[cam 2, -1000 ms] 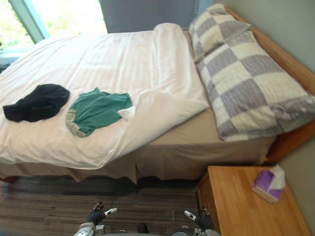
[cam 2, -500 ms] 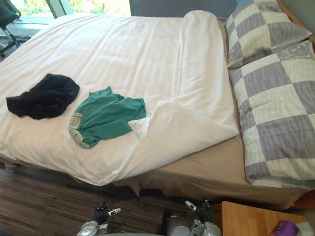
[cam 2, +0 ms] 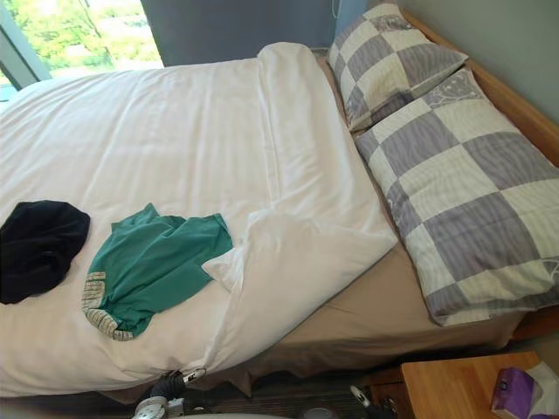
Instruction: Tidy the bed and pick cloth on bed and put in laundry
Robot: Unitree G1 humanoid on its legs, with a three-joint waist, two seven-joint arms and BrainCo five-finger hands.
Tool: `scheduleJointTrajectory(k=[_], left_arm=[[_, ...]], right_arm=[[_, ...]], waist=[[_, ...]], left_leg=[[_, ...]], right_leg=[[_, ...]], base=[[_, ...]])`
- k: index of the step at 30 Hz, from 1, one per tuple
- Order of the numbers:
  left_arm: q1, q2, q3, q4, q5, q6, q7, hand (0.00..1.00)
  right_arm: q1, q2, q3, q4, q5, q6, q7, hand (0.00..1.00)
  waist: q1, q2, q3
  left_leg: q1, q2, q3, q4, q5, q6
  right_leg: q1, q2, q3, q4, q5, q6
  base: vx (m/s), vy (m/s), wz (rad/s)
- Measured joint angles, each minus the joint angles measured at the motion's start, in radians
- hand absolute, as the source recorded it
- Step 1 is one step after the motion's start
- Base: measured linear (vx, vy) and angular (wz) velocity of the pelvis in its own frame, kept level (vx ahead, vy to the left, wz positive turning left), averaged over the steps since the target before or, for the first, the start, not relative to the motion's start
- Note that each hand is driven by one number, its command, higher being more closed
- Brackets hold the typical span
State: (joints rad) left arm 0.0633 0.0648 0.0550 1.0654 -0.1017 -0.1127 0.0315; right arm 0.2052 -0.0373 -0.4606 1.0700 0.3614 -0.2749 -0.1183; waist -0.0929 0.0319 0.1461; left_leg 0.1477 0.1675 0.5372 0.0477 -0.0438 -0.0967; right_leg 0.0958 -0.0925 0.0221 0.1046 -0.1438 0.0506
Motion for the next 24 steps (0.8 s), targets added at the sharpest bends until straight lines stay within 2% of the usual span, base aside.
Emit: scheduleJointTrajectory(k=[3, 5, 7, 11, 12, 14, 15, 18, 20, 22, 24], left_arm=[[-0.003, 0.010, -0.033, 0.000, -0.043, 0.034, -0.034, 0.00], [-0.005, 0.024, -0.053, 0.000, -0.047, 0.045, -0.056, 0.00], [-0.001, 0.034, -0.052, -0.001, -0.047, 0.048, -0.077, 0.00], [0.029, 0.054, -0.036, -0.010, -0.050, 0.067, -0.073, 0.00], [0.043, 0.066, -0.022, -0.025, -0.058, 0.072, -0.063, 0.00], [0.048, 0.075, -0.011, -0.026, -0.081, 0.082, -0.050, 0.00], [0.058, 0.083, -0.004, -0.037, -0.085, 0.083, -0.039, 0.00], [0.109, 0.119, 0.006, -0.061, -0.084, 0.081, -0.018, 0.00], [0.161, 0.128, 0.017, -0.062, -0.083, 0.084, -0.002, 0.00], [0.208, 0.133, 0.032, -0.062, -0.083, 0.088, 0.002, 0.00], [0.219, 0.130, 0.034, -0.062, -0.059, 0.088, -0.001, 0.00]], right_arm=[[-0.001, -0.010, -0.028, -0.013, -0.004, -0.035, -0.100, 0.00], [-0.008, -0.021, -0.044, -0.041, -0.023, -0.048, -0.164, 0.00], [-0.010, -0.039, -0.045, -0.109, -0.062, -0.067, -0.227, 0.00], [-0.014, -0.110, -0.047, -0.350, -0.152, -0.092, -0.311, 0.00], [-0.011, -0.150, -0.049, -0.434, -0.214, -0.103, -0.333, 0.00], [-0.012, -0.182, -0.053, -0.536, -0.270, -0.104, -0.354, 0.00], [-0.013, -0.201, -0.055, -0.638, -0.313, -0.104, -0.365, 0.00], [-0.065, -0.237, -0.027, -0.858, -0.441, -0.089, -0.348, 0.00], [-0.101, -0.249, 0.019, -0.957, -0.485, -0.068, -0.310, 0.00], [-0.127, -0.259, 0.088, -1.062, -0.518, -0.028, -0.239, 0.00], [-0.138, -0.272, 0.146, -1.122, -0.523, 0.010, -0.181, 0.00]], waist=[[-0.004, 0.009, -0.005], [0.001, 0.010, -0.006], [0.002, -0.001, -0.004], [0.009, -0.057, -0.007], [0.012, -0.077, -0.019], [0.019, -0.092, -0.023], [0.024, -0.098, -0.025], [0.029, -0.111, -0.034], [0.032, -0.123, -0.041], [0.038, -0.145, -0.052], [0.051, -0.151, -0.056]], left_leg=[[0.054, -0.023, -0.005, -0.145, 0.063, -0.007], [0.051, -0.025, -0.017, -0.151, 0.062, -0.008], [0.047, -0.033, -0.027, -0.153, 0.062, -0.006], [0.039, -0.074, -0.035, -0.154, 0.059, 0.021], [0.016, -0.094, -0.055, -0.154, 0.059, 0.024], [-0.003, -0.114, -0.073, -0.154, 0.056, 0.029], [-0.015, -0.125, -0.087, -0.154, 0.057, 0.031], [-0.026, -0.145, -0.090, -0.154, 0.053, 0.054], [-0.027, -0.160, -0.087, -0.154, 0.048, 0.060], [-0.028, -0.179, -0.097, -0.153, 0.039, 0.075], [-0.027, -0.187, -0.112, -0.153, 0.034, 0.082]], right_leg=[[-0.006, 0.014, -0.009, 0.008, 0.008, 0.007], [-0.014, 0.013, -0.012, 0.025, 0.009, 0.008], [-0.019, 0.003, -0.022, 0.035, 0.009, 0.008], [-0.030, -0.042, -0.046, 0.047, -0.019, 0.030], [-0.049, -0.058, -0.053, 0.068, -0.030, 0.041], [-0.062, -0.075, -0.054, 0.070, -0.037, 0.046], [-0.067, -0.086, -0.054, 0.060, -0.044, 0.062], [-0.047, -0.099, -0.047, -0.008, -0.025, 0.084], [-0.035, -0.113, -0.048, -0.039, 0.004, 0.081], [-0.025, -0.129, -0.056, -0.053, 0.035, 0.076], [-0.015, -0.137, -0.075, -0.055, 0.048, 0.070]], base=[[-0.08, 0.010, 0.09], [-0.12, -0.013, 0.10], [-0.16, 0.000, 0.10], [-0.20, 0.051, 0.16], [-0.15, 0.042, 0.25], [-0.12, 0.082, 0.29], [-0.07, 0.138, 0.25], [-0.01, 0.128, 0.01], [0.03, 0.119, -0.04], [0.06, 0.084, 0.15], [0.11, 0.047, 0.22]])
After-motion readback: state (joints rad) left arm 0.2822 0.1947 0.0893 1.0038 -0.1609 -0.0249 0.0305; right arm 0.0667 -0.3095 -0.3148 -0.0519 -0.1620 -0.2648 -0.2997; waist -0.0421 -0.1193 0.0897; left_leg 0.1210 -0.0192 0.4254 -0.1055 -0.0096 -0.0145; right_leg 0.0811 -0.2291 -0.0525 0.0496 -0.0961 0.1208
